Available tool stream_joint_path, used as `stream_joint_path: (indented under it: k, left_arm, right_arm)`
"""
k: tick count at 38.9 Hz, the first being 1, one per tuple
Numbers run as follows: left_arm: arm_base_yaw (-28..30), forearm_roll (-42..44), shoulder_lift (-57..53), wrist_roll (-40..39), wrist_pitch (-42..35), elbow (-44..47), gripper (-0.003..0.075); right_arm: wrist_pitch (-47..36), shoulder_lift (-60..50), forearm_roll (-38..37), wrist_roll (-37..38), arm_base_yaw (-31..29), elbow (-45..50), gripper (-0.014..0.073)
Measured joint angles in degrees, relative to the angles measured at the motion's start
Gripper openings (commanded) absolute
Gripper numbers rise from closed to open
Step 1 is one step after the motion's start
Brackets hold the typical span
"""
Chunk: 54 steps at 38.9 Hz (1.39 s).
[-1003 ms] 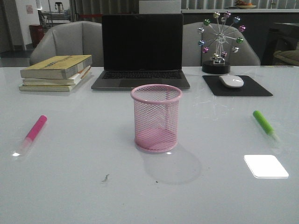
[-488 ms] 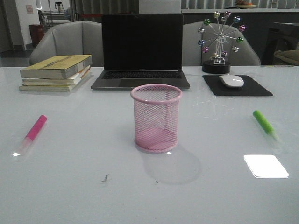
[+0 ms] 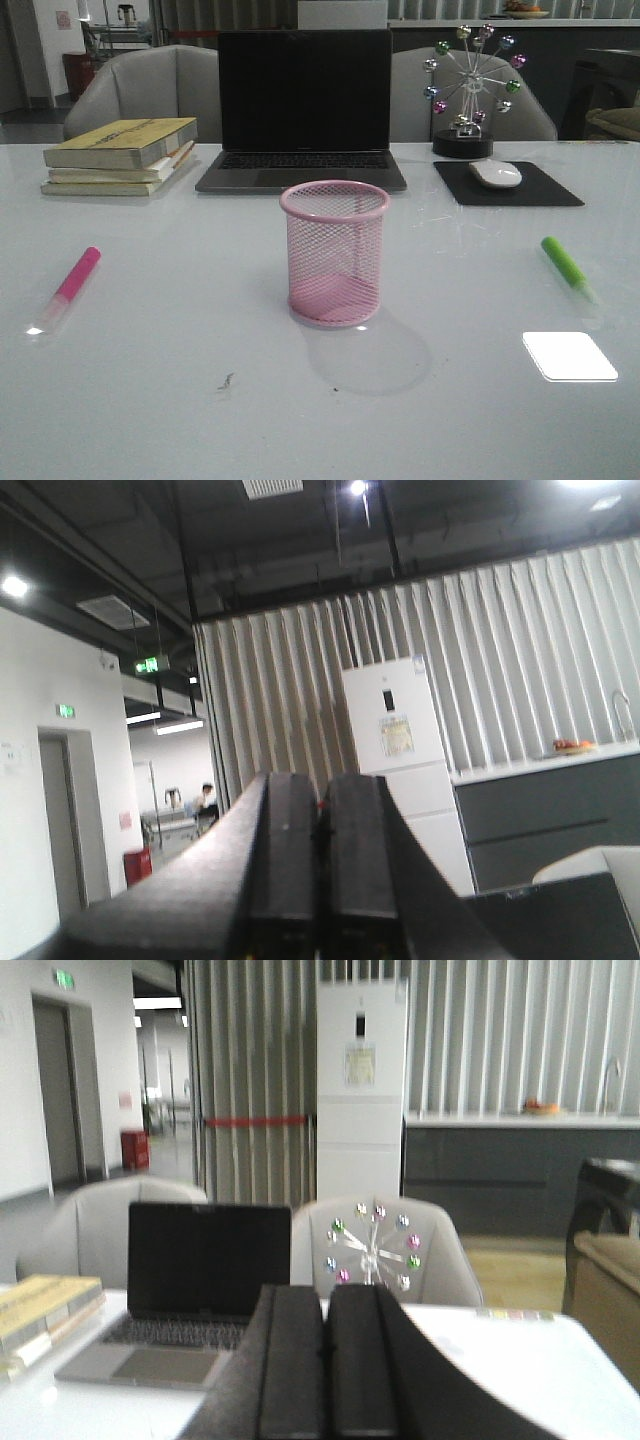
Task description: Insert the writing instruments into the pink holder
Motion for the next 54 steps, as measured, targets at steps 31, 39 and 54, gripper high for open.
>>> stream_joint_path:
  k: [31,39,54]
  left_arm:
    - [0.0,-9.3,20.7,0.0,29.7,-4.2,0.0465]
    - [0.0,-11.4,20.8,0.0,29.5,-4.2,0.0458]
    - [0.0,-11.8,20.8,0.0,29.8,-4.2,0.0393]
  right_arm:
    - [16.3,30.7,-1.6,0.0,0.0,-9.3,0.045]
    - [16.4,31.7,-1.1,0.0,0.0,-9.3,0.045]
    - [31.0,52.2,-0.7,0.2,0.0,-23.9,0.045]
